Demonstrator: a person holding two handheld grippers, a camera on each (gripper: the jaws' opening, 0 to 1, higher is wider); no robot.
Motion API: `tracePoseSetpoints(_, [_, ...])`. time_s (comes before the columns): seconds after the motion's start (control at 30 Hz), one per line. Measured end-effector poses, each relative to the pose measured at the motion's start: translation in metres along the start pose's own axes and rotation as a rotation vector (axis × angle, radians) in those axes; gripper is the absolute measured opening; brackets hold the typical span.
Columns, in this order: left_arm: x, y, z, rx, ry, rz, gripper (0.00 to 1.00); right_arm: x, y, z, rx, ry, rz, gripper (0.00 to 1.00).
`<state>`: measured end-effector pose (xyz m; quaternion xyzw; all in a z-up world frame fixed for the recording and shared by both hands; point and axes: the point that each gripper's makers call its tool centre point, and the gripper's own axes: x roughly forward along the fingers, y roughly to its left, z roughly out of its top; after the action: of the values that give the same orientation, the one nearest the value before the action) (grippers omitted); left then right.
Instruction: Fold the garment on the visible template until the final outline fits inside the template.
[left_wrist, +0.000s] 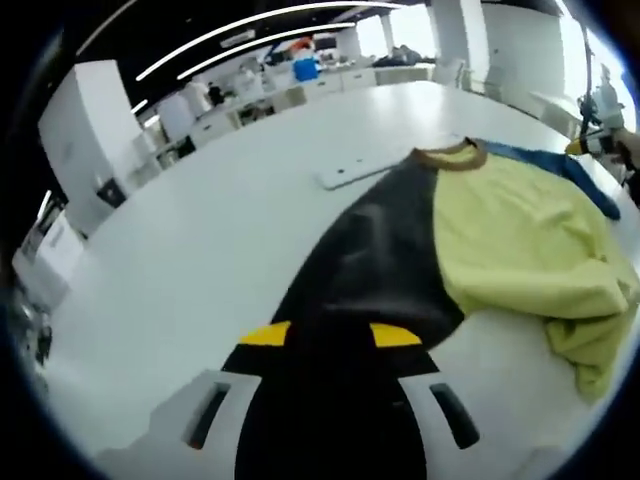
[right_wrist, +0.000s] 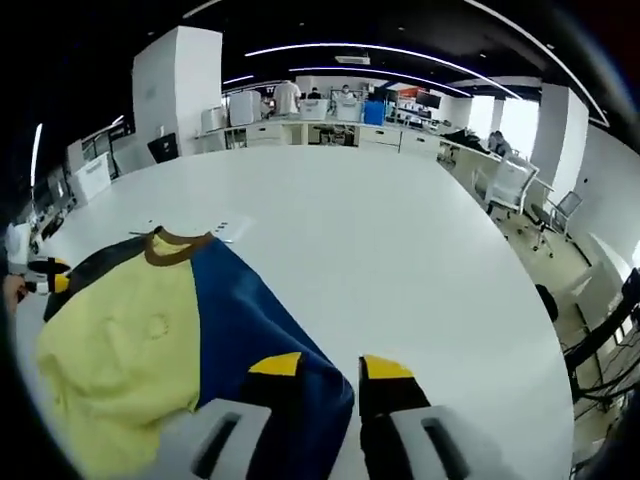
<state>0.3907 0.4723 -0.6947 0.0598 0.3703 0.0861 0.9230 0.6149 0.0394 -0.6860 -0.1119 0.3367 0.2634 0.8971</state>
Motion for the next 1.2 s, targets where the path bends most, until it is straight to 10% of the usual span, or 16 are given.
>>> tracePoseSetpoints(0.4, [-0.038, -0.028, 0.015, -0.011, -0.086, -0.076, 0.41, -0.041, 0.044, -0.003, -0.042, -0.01, 0.121, 0.43])
tracePoseSetpoints(1.2, [-0.067, -0.127, -0.011, 0.046, -0.105, -0.339, 0.4, -0.105, 0.135, -0.05, -0.135, 0.038, 0.374, 0.53])
